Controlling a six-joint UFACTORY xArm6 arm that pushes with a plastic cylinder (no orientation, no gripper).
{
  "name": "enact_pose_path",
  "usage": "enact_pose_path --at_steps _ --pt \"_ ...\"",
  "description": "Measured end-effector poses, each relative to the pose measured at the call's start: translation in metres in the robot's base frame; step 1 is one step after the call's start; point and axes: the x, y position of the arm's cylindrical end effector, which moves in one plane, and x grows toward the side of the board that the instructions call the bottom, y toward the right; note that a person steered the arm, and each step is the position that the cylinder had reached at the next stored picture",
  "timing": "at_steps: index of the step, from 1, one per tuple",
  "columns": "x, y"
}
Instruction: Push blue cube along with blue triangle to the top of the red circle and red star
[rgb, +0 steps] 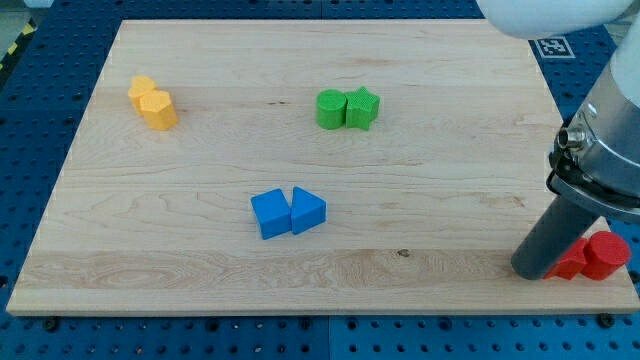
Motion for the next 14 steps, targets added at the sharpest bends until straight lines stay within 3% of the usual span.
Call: enact_pose_path --at_steps 3,6,7,8,14 --pt "0.007 -0.002" --pt "0.007 -0.223" --pt "-0.007 -0.308" --pt "-0.041 -0.346" --pt "-0.054 -0.222"
